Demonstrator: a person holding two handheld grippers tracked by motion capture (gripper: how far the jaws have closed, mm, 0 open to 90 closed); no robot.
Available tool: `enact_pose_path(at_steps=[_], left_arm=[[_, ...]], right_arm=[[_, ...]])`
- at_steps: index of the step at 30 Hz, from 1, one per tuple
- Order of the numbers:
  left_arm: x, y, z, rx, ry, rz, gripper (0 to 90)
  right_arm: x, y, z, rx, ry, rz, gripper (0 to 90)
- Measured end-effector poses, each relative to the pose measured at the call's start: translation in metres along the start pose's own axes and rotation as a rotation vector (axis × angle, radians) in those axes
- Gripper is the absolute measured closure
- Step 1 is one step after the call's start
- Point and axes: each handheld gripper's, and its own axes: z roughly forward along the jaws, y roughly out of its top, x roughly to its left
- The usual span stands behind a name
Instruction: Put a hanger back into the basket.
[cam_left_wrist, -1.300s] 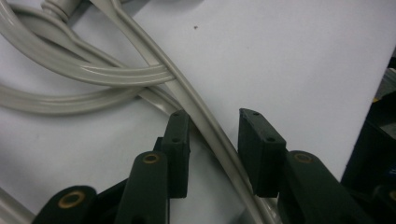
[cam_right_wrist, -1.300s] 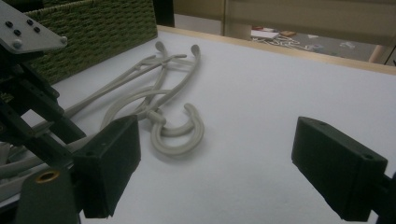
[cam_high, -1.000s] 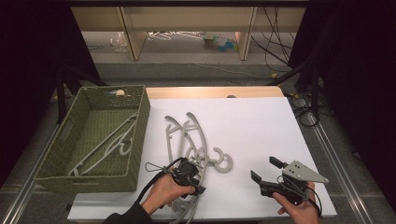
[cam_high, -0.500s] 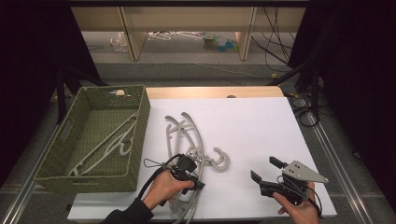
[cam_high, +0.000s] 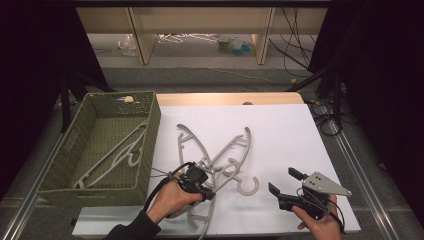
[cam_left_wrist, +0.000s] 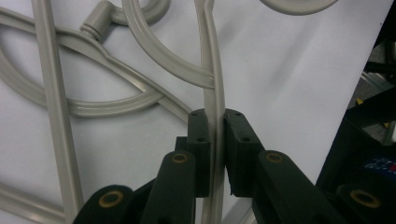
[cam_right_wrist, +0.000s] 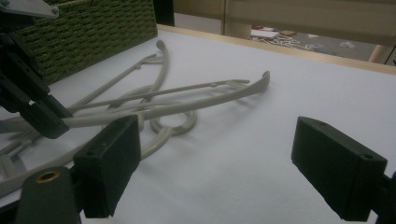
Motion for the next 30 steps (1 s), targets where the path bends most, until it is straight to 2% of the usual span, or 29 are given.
enact_pose_path(at_steps=[2, 3, 5, 6, 7, 8, 10, 11, 12, 14, 15, 17, 18, 19, 20, 23, 30], left_arm=[[0.003, 0.000, -0.005, -0.011, 0.001, 0.013, 81.5], [0.005, 0.000, -0.008, -0.020, 0.001, 0.019, 81.6], [0.010, 0.000, -0.016, -0.061, -0.004, -0.003, 81.6], [0.012, 0.000, -0.019, -0.108, -0.013, -0.048, 81.6], [0.014, 0.000, -0.022, -0.131, -0.019, -0.068, 81.7], [0.017, 0.000, -0.027, -0.162, -0.019, -0.090, 81.7], [0.022, 0.000, -0.035, -0.201, -0.022, -0.117, 81.8], [0.022, 0.000, -0.035, -0.201, -0.022, -0.117, 81.9], [0.029, -0.001, -0.044, -0.239, -0.028, -0.143, 81.9], [0.038, -0.003, -0.050, -0.280, -0.053, -0.173, 81.9], [0.041, -0.004, -0.051, -0.288, -0.065, -0.181, 81.9], [0.049, -0.006, -0.054, -0.320, -0.082, -0.201, 81.9], [0.052, -0.007, -0.055, -0.328, -0.082, -0.216, 81.8], [0.054, -0.008, -0.056, -0.335, -0.079, -0.223, 81.9], [0.057, -0.009, -0.057, -0.342, -0.076, -0.226, 81.8], [0.061, -0.011, -0.061, -0.361, -0.078, -0.243, 81.8], [0.064, -0.011, -0.075, -0.412, -0.083, -0.248, 81.7]], right_arm=[[0.000, 0.001, -0.003, 0.030, -0.009, -0.010, 16.7], [0.000, 0.000, -0.001, 0.007, -0.004, -0.006, 16.7], [0.000, 0.000, -0.001, 0.007, 0.004, 0.001, 16.7], [0.000, 0.000, -0.001, 0.007, 0.005, 0.000, 16.7], [-0.001, 0.001, -0.003, 0.030, -0.008, -0.010, 16.7], [0.000, 0.001, -0.003, 0.027, -0.008, -0.008, 16.7], [0.000, 0.001, -0.003, 0.028, -0.009, -0.008, 16.7], [0.000, 0.001, -0.003, 0.027, -0.008, -0.008, 16.7], [0.000, 0.001, -0.003, 0.027, -0.008, -0.008, 16.7], [0.000, 0.001, -0.003, 0.025, -0.009, -0.007, 16.7], [0.000, 0.000, -0.001, 0.007, 0.002, 0.002, 16.7], [0.000, 0.000, -0.001, 0.007, 0.003, 0.001, 16.7], [0.000, 0.001, -0.003, 0.027, -0.007, -0.011, 16.7], [0.000, 0.000, 0.000, -0.001, 0.004, -0.001, 16.7], [0.000, 0.001, -0.002, 0.019, -0.007, -0.008, 16.7], [0.000, 0.000, -0.001, 0.007, 0.003, 0.003, 16.7], [0.000, 0.000, -0.001, 0.006, 0.002, 0.004, 16.8]])
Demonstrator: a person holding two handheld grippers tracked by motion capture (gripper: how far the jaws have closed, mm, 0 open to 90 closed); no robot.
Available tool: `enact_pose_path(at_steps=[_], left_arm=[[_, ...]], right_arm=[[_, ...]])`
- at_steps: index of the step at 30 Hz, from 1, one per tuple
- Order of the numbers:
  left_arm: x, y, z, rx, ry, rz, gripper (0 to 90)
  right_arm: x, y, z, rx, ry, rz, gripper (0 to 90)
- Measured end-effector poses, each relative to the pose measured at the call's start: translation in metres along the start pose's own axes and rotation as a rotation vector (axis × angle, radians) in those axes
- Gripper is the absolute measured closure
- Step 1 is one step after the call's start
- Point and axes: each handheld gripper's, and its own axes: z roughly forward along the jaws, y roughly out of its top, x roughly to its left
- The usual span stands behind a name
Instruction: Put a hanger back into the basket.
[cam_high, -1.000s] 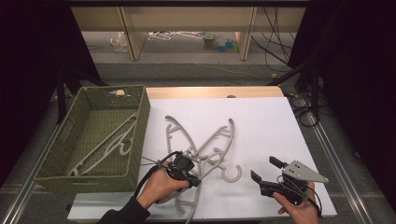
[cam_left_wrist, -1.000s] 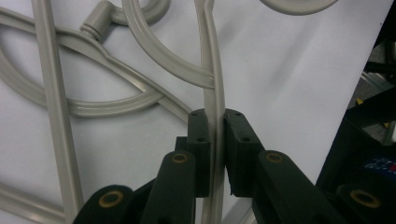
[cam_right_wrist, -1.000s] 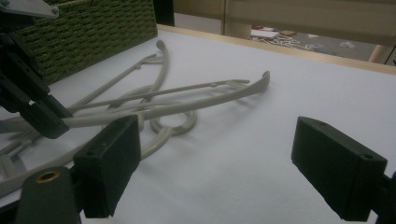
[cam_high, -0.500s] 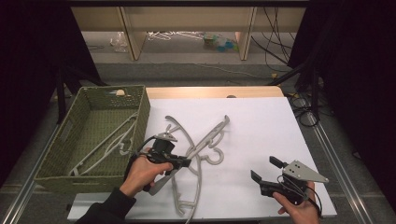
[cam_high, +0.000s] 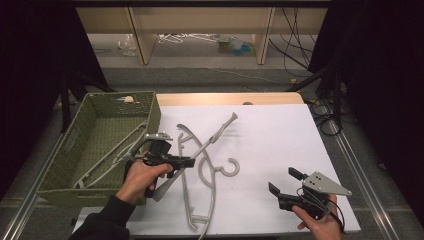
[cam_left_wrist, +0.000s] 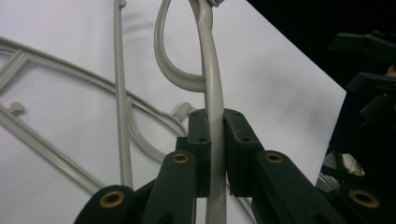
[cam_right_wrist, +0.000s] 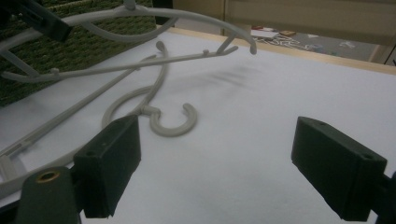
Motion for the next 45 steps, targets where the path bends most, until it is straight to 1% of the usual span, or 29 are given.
enact_pose_path(at_steps=[1, 4, 5, 6, 7, 9, 10, 11, 12, 13, 14, 16, 19, 21, 24, 26, 30, 31, 33, 35, 36, 37, 38, 40, 41, 42, 43, 44, 45], left_arm=[[-0.001, 0.001, -0.003, -0.012, 0.005, 0.004, 81.7], [-0.002, 0.004, -0.007, -0.020, 0.009, 0.017, 81.6], [-0.005, 0.006, -0.012, -0.026, 0.023, 0.037, 81.4], [-0.007, 0.008, -0.014, -0.029, 0.027, 0.048, 81.4], [-0.008, 0.010, -0.016, -0.034, 0.029, 0.056, 81.4], [-0.010, 0.011, -0.019, -0.033, 0.023, 0.071, 81.5], [-0.011, 0.012, -0.020, -0.038, 0.023, 0.076, 81.7], [-0.012, 0.012, -0.022, -0.032, 0.029, 0.079, 81.7], [-0.012, 0.013, -0.022, -0.031, 0.029, 0.082, 81.7], [-0.012, 0.014, -0.024, -0.022, 0.030, 0.088, 81.7], [-0.012, 0.015, -0.025, -0.025, 0.034, 0.091, 81.7], [-0.010, 0.016, -0.028, -0.037, 0.036, 0.086, 81.7], [-0.008, 0.019, -0.032, -0.049, 0.044, 0.083, 81.8], [-0.008, 0.026, -0.040, -0.073, 0.054, 0.088, 81.7], [-0.010, 0.034, -0.051, -0.089, 0.067, 0.104, 81.7], [-0.012, 0.040, -0.059, -0.108, 0.072, 0.115, 81.8], [-0.015, 0.051, -0.075, -0.125, 0.094, 0.139, 81.8], [-0.015, 0.051, -0.075, -0.125, 0.094, 0.139, 81.8], [-0.014, 0.056, -0.089, -0.147, 0.106, 0.143, 81.8], [-0.012, 0.058, -0.099, -0.152, 0.114, 0.139, 81.8], [-0.011, 0.058, -0.105, -0.153, 0.106, 0.137, 81.7], [-0.011, 0.058, -0.105, -0.153, 0.106, 0.137, 81.8], [-0.008, 0.058, -0.115, -0.169, 0.112, 0.133, 81.7], [-0.007, 0.056, -0.127, -0.178, 0.116, 0.105, 81.8], [-0.004, 0.056, -0.134, -0.182, 0.123, 0.110, 81.7], [-0.002, 0.054, -0.140, -0.186, 0.118, 0.105, 81.7], [-0.002, 0.054, -0.140, -0.186, 0.118, 0.105, 81.7], [0.003, 0.052, -0.153, -0.198, 0.140, 0.110, 81.7], [0.004, 0.050, -0.160, -0.198, 0.152, 0.100, 81.7]], right_arm=[[0.000, 0.000, 0.000, 0.000, 0.000, -0.001, 16.8], [0.000, 0.000, 0.000, -0.001, -0.001, -0.002, 16.8], [0.000, 0.001, -0.002, 0.020, -0.010, -0.009, 16.8], [0.000, 0.001, -0.002, 0.017, -0.010, -0.009, 16.8], [0.000, 0.000, 0.000, -0.002, -0.005, -0.005, 16.8], [0.000, 0.001, -0.002, 0.020, -0.010, -0.009, 16.8], [0.000, 0.001, -0.002, 0.018, -0.010, -0.008, 16.8], [0.000, 0.000, 0.000, 0.004, -0.007, -0.006, 16.8], [0.000, 0.001, -0.002, 0.020, -0.011, -0.009, 16.8], [0.000, 0.000, -0.002, 0.018, -0.011, -0.008, 16.8], [0.000, 0.000, -0.001, 0.006, -0.009, -0.007, 16.8], [0.000, 0.000, 0.000, 0.008, -0.007, 0.004, 16.8], [0.000, 0.000, 0.000, 0.006, -0.009, 0.004, 16.8], [0.000, 0.000, 0.000, 0.004, -0.008, 0.005, 16.8], [-0.001, -0.001, 0.001, -0.005, -0.001, 0.001, 16.7], [-0.001, 0.000, 0.001, 0.000, -0.009, -0.004, 16.8], [-0.001, 0.000, 0.001, 0.000, -0.008, -0.004, 16.8], [-0.001, 0.000, 0.001, 0.000, -0.008, -0.003, 16.7], [-0.001, 0.000, 0.001, -0.001, -0.008, -0.004, 16.7], [-0.001, 0.000, 0.001, -0.001, -0.008, -0.002, 16.7], [-0.001, 0.000, 0.001, -0.001, -0.008, -0.001, 16.7], [-0.001, 0.000, 0.001, -0.001, -0.008, -0.001, 16.7], [-0.001, 0.000, 0.001, 0.000, -0.008, -0.002, 16.7], [-0.001, 0.000, 0.001, 0.000, -0.008, -0.002, 16.7], [-0.001, 0.000, 0.001, 0.001, -0.008, -0.001, 16.7], [-0.001, 0.000, 0.001, 0.000, -0.008, -0.001, 16.7], [-0.001, 0.000, 0.001, 0.000, -0.008, -0.001, 16.7], [-0.001, 0.000, 0.001, 0.003, -0.008, -0.001, 16.8], [-0.001, -0.001, 0.002, -0.009, 0.004, 0.005, 16.7]])
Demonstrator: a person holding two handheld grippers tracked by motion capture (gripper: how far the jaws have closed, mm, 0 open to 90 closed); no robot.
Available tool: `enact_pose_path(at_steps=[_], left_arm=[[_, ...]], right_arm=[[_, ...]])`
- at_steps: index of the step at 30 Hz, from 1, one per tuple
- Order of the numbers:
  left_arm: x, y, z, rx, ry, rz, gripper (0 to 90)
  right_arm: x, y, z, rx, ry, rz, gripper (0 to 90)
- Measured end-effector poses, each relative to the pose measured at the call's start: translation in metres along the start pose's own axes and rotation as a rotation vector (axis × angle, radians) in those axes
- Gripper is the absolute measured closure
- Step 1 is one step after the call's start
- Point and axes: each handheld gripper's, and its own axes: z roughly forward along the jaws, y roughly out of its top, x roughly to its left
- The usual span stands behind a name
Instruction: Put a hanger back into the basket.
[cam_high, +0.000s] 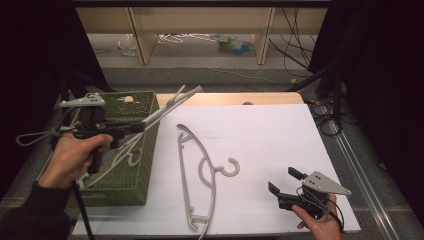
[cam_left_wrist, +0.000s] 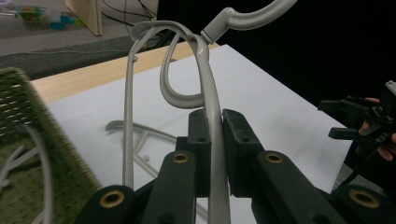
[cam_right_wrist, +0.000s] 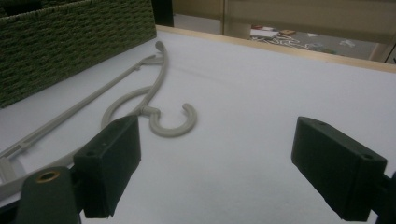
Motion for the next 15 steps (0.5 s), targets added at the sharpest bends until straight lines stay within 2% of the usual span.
enact_pose_path(at_steps=[1, 2, 5, 6, 8, 12, 15], left_arm=[[0.000, 0.000, 0.000, 0.000, 0.000, 0.000, 81.7], [0.007, -0.001, -0.014, -0.015, 0.019, -0.004, 81.7], [0.016, -0.006, -0.034, -0.031, 0.046, -0.021, 81.7], [0.019, -0.008, -0.040, -0.036, 0.056, -0.028, 81.7], [0.025, -0.012, -0.051, -0.048, 0.075, -0.041, 81.7], [0.037, -0.022, -0.067, -0.075, 0.094, -0.074, 81.7], [0.042, -0.027, -0.073, -0.076, 0.104, -0.079, 81.7]], right_arm=[[0.000, 0.000, 0.000, 0.000, 0.000, 0.000, 16.7], [0.000, 0.000, 0.000, 0.002, 0.001, 0.000, 16.7], [0.000, 0.000, 0.000, 0.002, 0.000, 0.000, 16.7], [0.000, 0.001, -0.001, 0.018, -0.007, -0.008, 16.7], [0.000, 0.000, 0.001, 0.001, -0.002, 0.000, 16.7], [0.000, 0.000, 0.001, 0.002, -0.003, -0.003, 16.7], [0.000, 0.001, 0.000, 0.021, -0.013, -0.008, 16.7]])
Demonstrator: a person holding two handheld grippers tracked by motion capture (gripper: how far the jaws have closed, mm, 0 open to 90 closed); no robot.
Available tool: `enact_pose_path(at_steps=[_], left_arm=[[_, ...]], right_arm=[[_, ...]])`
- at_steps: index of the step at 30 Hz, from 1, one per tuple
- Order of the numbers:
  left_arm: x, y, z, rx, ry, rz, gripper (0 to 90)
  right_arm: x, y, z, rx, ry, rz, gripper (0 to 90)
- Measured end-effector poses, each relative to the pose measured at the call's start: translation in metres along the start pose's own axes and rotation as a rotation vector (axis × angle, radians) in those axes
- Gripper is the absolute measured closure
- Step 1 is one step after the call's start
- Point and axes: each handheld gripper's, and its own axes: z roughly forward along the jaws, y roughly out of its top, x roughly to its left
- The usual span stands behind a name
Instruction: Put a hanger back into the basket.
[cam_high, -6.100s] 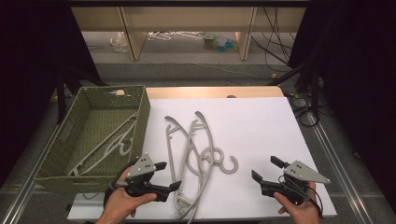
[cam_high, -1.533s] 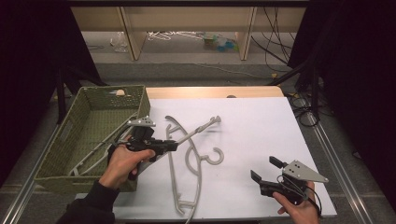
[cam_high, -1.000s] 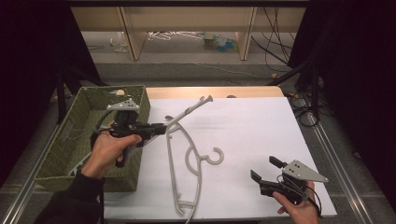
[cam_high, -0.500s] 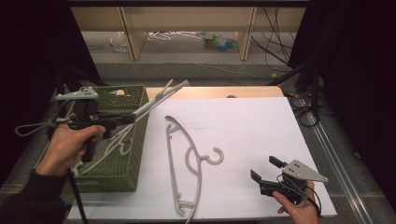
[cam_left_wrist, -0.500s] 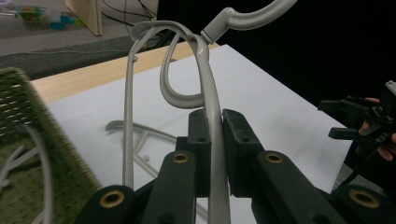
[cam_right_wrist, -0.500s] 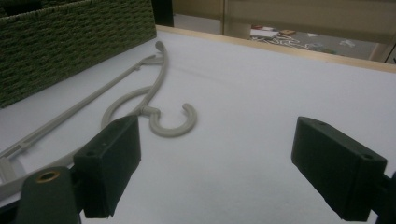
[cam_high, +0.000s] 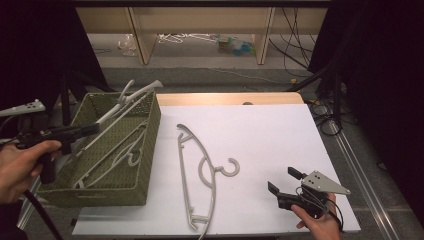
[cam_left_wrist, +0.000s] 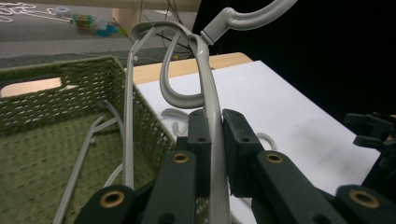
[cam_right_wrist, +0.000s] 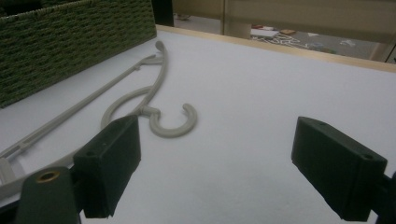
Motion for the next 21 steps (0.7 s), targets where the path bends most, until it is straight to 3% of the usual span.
enact_pose_path(at_steps=[5, 9, 16, 21], left_arm=[[0.014, -0.011, -0.012, 0.015, 0.022, 0.004, 81.7], [0.024, -0.018, -0.015, 0.027, 0.037, -0.004, 81.7], [0.040, -0.027, -0.007, 0.059, 0.034, -0.032, 81.7], [0.051, -0.031, 0.002, 0.100, 0.042, -0.023, 81.8]], right_arm=[[0.000, 0.000, 0.002, -0.016, 0.008, 0.008, 16.7], [0.000, 0.000, 0.000, 0.001, 0.001, 0.001, 16.7], [0.001, 0.001, 0.001, 0.002, 0.005, 0.006, 16.7], [0.001, 0.000, 0.001, 0.003, 0.006, 0.006, 16.7]])
